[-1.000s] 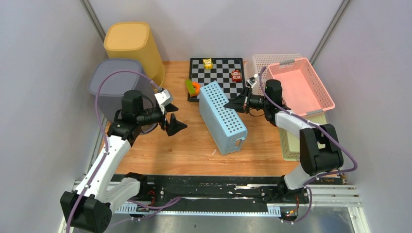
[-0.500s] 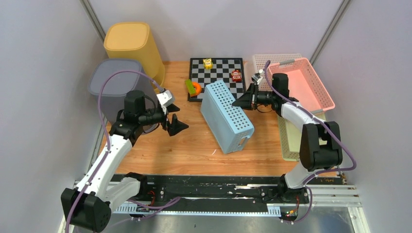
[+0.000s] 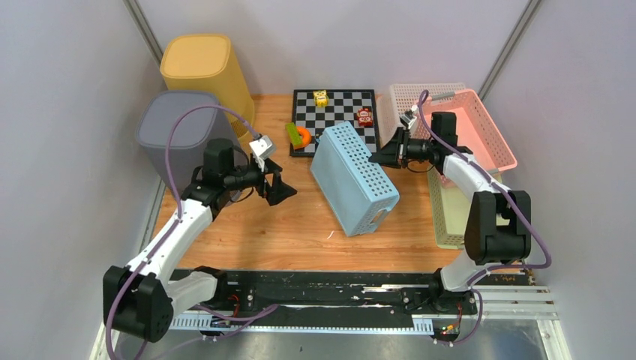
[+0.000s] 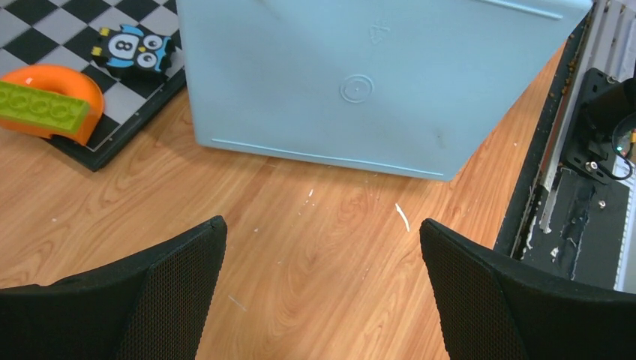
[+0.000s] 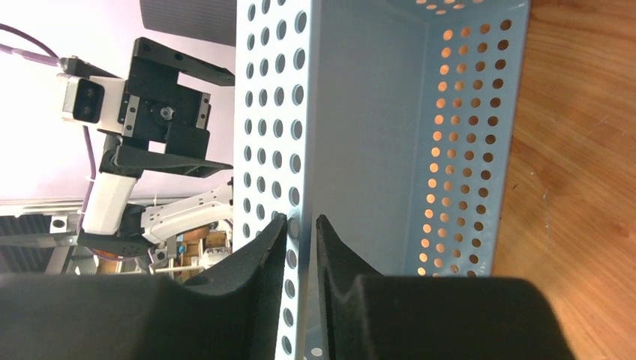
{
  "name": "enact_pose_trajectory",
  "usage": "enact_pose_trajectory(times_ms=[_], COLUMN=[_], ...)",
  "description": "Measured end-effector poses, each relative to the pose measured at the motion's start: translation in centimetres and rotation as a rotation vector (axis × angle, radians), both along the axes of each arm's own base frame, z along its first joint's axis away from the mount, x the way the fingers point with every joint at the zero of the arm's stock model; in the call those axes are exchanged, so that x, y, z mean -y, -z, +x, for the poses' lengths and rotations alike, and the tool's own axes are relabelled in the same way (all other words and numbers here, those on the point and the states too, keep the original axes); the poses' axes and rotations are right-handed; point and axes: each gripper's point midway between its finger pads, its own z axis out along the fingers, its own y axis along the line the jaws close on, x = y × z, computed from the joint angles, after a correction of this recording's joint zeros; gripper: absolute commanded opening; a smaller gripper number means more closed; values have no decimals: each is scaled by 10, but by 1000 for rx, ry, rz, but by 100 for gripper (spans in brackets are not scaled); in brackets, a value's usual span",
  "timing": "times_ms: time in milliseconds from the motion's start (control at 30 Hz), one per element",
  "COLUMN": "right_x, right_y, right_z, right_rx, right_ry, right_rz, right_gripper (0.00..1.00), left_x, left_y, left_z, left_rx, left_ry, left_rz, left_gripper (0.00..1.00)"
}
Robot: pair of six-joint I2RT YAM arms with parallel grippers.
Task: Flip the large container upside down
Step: Turn the container upside down at the center of the board.
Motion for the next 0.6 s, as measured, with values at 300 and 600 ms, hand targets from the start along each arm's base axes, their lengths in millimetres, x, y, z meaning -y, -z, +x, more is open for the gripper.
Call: enact_pose_trajectory(times_ms=[300, 600], right_x=[5, 8], right_y=[0, -2], right_z=[-3, -1], right_rx=[20, 39], right_ry=[-2, 1], right_rz=[-38, -92], right_gripper=[7, 6], left_x=[14, 16], left_y=[19, 21], left_z=[8, 8], left_rx=[-77, -81], left_ry=[14, 18], left_rz=[-4, -2], left_gripper=[100, 100])
